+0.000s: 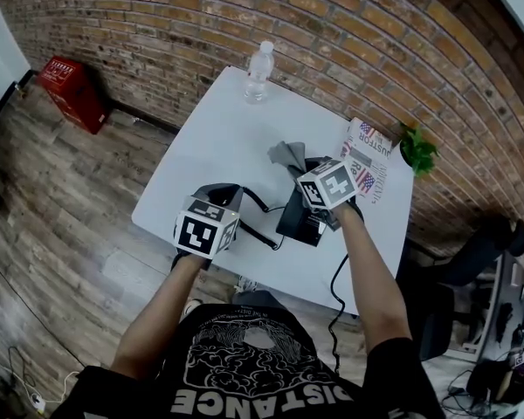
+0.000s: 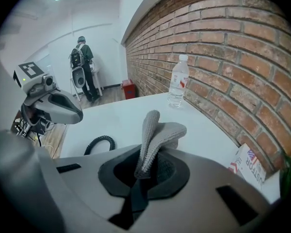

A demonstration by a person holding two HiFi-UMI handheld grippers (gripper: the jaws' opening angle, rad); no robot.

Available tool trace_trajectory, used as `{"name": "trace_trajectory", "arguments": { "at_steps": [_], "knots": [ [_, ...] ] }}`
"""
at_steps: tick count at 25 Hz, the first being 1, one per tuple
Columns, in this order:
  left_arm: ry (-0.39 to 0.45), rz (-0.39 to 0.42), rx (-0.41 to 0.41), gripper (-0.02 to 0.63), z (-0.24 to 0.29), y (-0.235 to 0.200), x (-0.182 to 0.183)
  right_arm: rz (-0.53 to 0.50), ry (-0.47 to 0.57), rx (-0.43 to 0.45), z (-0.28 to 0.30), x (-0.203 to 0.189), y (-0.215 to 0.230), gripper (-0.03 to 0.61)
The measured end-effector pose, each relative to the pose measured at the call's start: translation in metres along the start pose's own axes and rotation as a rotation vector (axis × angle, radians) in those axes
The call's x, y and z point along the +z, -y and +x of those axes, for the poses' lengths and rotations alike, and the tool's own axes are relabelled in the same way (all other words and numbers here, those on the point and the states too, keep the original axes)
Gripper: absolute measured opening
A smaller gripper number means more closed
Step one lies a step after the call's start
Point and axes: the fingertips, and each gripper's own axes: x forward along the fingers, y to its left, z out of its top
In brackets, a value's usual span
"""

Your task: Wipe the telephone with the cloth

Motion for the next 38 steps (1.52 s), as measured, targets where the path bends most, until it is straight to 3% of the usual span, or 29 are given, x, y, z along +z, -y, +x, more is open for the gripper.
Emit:
{"name": "trace_trajectory", "arguments": {
  "at_steps": [38],
  "knots": [
    [-0.043, 0.044, -0.07, 0.005, -0.045, 0.021, -0.044, 0.075, -0.029, -0.035, 0.001, -0.073, -0.094, 0.012]
  ]
}}
